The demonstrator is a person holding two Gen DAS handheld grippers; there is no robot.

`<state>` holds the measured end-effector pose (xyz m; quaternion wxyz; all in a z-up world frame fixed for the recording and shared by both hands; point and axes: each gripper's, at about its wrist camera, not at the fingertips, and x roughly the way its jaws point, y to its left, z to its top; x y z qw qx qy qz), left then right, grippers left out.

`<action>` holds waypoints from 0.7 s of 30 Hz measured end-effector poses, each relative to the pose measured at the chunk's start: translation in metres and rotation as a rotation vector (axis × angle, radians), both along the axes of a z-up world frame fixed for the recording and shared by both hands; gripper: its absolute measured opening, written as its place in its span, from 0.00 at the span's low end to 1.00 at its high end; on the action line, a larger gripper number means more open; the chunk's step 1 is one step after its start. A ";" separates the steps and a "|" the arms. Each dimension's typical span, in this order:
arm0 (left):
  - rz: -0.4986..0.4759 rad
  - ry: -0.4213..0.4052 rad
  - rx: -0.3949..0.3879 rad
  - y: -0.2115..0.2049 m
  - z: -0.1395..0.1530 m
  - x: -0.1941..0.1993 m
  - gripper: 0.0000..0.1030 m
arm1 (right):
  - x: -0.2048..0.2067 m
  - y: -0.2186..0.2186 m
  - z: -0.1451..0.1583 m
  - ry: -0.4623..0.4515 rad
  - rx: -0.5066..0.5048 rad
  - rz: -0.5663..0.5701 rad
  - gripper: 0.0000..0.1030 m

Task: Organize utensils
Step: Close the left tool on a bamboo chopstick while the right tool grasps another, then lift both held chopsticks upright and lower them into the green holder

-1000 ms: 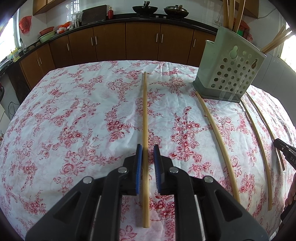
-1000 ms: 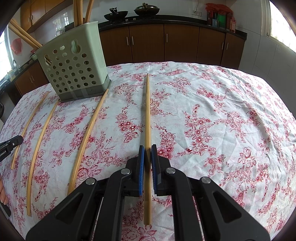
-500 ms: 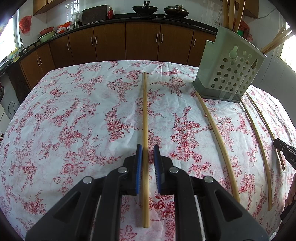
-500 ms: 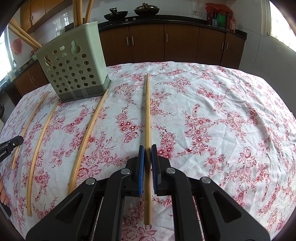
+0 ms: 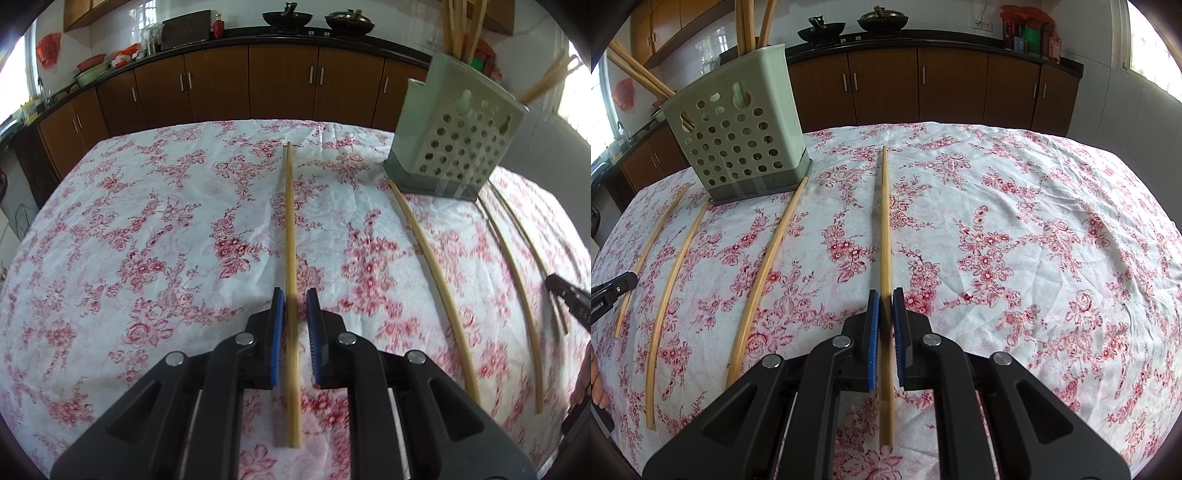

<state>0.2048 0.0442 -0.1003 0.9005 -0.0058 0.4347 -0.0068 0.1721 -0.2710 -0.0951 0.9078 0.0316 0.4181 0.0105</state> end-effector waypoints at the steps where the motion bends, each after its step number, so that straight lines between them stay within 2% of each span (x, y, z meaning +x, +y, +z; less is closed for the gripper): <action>1: -0.004 0.003 0.007 0.000 0.000 -0.003 0.15 | -0.003 0.001 0.000 0.000 -0.005 0.004 0.09; 5: -0.010 0.001 0.012 0.000 0.000 -0.015 0.13 | -0.012 -0.001 0.000 0.001 0.009 0.012 0.09; 8: -0.014 -0.003 0.023 -0.003 -0.001 -0.017 0.08 | -0.014 -0.002 0.000 0.001 0.022 0.012 0.08; 12: -0.035 0.004 0.034 -0.003 0.003 -0.018 0.08 | -0.016 -0.002 0.006 -0.010 0.020 0.013 0.08; 15: -0.044 -0.044 0.026 -0.002 0.022 -0.023 0.08 | -0.023 -0.004 0.025 -0.074 0.025 0.009 0.08; 21: -0.062 -0.195 -0.007 -0.003 0.084 -0.032 0.08 | -0.032 -0.010 0.073 -0.218 0.036 -0.004 0.08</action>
